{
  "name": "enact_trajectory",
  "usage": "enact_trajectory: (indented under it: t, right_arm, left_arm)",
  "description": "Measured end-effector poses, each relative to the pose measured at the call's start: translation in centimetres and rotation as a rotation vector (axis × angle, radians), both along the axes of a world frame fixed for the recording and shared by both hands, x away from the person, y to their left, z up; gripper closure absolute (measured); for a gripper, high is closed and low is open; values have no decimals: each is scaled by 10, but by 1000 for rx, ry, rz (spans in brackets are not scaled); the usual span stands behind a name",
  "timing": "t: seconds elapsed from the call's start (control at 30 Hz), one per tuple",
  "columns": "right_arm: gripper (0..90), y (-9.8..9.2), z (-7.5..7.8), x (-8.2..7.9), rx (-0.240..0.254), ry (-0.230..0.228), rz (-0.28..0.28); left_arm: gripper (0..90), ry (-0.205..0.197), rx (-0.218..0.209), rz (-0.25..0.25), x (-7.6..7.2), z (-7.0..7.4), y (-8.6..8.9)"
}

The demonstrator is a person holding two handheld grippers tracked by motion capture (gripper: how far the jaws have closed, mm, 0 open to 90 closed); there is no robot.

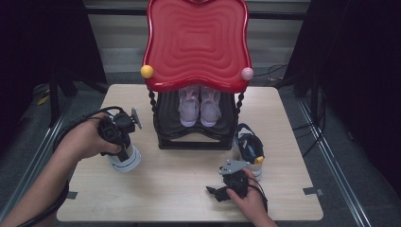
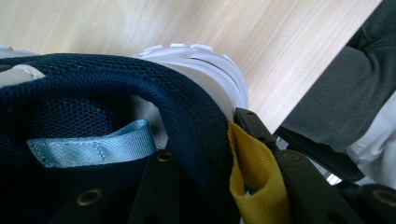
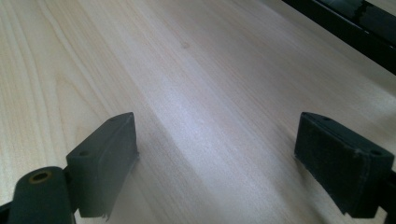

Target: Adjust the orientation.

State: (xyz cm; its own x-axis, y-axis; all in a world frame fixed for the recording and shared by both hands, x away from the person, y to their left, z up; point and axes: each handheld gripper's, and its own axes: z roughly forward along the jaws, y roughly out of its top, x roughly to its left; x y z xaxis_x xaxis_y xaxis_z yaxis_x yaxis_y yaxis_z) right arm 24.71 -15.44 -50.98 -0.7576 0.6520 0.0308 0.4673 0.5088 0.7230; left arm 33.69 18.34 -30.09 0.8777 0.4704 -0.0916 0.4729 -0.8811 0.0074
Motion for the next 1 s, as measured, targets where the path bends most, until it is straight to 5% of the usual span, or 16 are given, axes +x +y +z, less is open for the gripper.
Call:
enact_trajectory:
  t: [0.33,0.73,1.0]
  right_arm:
    - [127,0,0,0,0,0,0]
    - [127,0,0,0,-2,2,1]
    - [127,0,0,0,0,1,0]
  left_arm:
    - [724,-18,0,-26,-5,44,-1]
    - [724,-114,-4,-90,-15,118,-11]
    - [723,-153,-9,-129,-20,150,-20]
